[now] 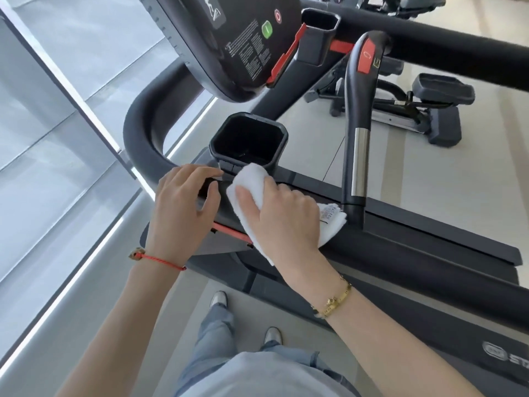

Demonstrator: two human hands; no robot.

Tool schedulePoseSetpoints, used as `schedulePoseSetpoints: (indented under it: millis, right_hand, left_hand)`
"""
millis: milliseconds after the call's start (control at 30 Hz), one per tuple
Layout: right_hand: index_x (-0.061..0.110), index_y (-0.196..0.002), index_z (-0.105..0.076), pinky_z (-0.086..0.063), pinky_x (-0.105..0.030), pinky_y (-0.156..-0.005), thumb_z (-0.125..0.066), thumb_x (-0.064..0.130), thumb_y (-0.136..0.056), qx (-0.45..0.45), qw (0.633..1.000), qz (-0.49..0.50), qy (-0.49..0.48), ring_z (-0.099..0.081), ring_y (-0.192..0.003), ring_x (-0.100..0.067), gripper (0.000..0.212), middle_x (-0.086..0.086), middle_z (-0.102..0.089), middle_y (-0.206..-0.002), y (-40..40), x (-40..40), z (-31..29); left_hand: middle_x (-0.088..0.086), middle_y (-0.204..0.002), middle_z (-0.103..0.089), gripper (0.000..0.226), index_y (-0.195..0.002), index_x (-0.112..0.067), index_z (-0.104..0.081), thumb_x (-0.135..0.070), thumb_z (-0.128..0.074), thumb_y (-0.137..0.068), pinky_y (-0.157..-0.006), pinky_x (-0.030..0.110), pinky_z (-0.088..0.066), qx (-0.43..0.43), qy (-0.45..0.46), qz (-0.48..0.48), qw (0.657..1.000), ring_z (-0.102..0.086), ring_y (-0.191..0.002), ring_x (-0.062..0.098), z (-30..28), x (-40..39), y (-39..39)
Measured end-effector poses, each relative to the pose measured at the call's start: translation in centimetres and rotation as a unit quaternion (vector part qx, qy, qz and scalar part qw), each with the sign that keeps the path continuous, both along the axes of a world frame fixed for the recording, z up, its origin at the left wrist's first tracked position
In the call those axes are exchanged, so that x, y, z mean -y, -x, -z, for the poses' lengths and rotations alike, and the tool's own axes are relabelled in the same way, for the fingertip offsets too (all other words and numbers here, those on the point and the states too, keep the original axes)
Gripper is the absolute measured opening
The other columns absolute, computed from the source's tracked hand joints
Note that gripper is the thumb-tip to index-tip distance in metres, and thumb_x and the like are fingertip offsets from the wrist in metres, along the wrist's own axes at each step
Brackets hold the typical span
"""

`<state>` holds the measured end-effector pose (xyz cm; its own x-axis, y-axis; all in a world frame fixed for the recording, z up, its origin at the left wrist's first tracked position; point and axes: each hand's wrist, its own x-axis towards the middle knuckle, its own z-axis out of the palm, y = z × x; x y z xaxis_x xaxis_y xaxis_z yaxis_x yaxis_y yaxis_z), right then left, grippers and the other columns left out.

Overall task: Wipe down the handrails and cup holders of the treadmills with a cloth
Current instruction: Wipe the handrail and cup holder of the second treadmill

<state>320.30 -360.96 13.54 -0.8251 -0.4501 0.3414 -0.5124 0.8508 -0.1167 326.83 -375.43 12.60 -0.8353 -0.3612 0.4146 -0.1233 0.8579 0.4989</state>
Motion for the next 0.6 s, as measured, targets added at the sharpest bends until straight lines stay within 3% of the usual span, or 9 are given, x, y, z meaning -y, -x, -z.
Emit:
schedulePoseSetpoints:
  millis: [100,233,300,400,500,600]
  right_hand:
    - [0.014,-0.087,-0.064,-0.030,-0.030,-0.051,-0.037,0.059,-0.095,-0.030,0.999,-0.003,0.015,-0.055,-0.052,-0.021,0.054,-0.001,-0.058,-0.059,-0.1,2.0,0.2]
    - [0.014,-0.069,-0.058,-0.042,-0.030,-0.052,-0.053,0.048,-0.095,-0.102,0.987,-0.059,0.107,-0.050,-0.050,-0.018,0.043,0.002,-0.052,-0.054,0.0,1.2,1.5]
    - [0.017,-0.064,-0.054,-0.036,-0.022,-0.052,-0.051,0.047,-0.095,-0.108,0.984,-0.054,0.131,-0.047,-0.050,-0.015,0.043,0.006,-0.049,-0.053,-0.1,0.8,1.5]
    - [0.024,-0.059,-0.043,-0.015,-0.014,-0.049,-0.041,0.052,-0.097,-0.072,0.985,0.085,0.132,-0.034,-0.042,-0.007,0.047,0.012,-0.037,-0.046,0.1,1.4,0.6]
    - [0.028,-0.064,-0.053,-0.028,-0.020,-0.049,-0.038,0.063,-0.092,0.031,0.965,0.199,0.168,-0.043,-0.046,-0.007,0.048,0.011,-0.046,-0.048,1.5,1.2,-0.4]
    - [0.027,-0.057,-0.043,-0.030,-0.025,-0.050,-0.034,0.068,-0.089,0.047,0.936,0.255,0.237,-0.047,-0.051,-0.010,0.053,0.008,-0.046,-0.050,3.4,0.6,-2.0]
  left_hand:
    - [-0.002,-0.108,-0.068,0.019,-0.108,-0.014,-0.068,-0.011,-0.055,-0.095,-0.099,0.049,-0.045,0.003,-0.005,0.021,1.000,-0.059,-0.105,0.022,-0.3,1.9,0.8]
    - [-0.002,-0.107,-0.066,0.019,-0.111,-0.014,-0.066,-0.013,-0.054,-0.096,-0.097,0.047,-0.046,0.006,-0.013,0.051,0.999,-0.059,-0.104,0.020,-0.9,4.7,2.5]
    - [-0.001,-0.110,-0.065,0.022,-0.115,-0.013,-0.064,-0.013,-0.053,-0.096,-0.099,0.043,-0.046,0.006,-0.017,0.080,0.997,-0.058,-0.106,0.019,-1.4,5.6,3.6]
    - [0.000,-0.116,-0.063,0.028,-0.123,-0.012,-0.061,-0.014,-0.053,-0.096,-0.101,0.038,-0.044,0.024,-0.017,0.121,0.992,-0.056,-0.112,0.021,-1.9,7.4,5.3]
    - [0.000,-0.120,-0.062,0.033,-0.128,-0.013,-0.058,-0.018,-0.053,-0.096,-0.100,0.037,-0.044,0.053,-0.025,0.142,0.988,-0.055,-0.113,0.023,-2.3,8.6,6.7]
    - [0.002,-0.123,-0.061,0.038,-0.133,-0.013,-0.055,-0.022,-0.053,-0.097,-0.096,0.036,-0.046,0.076,-0.035,0.157,0.984,-0.055,-0.113,0.021,-2.2,9.4,7.6]
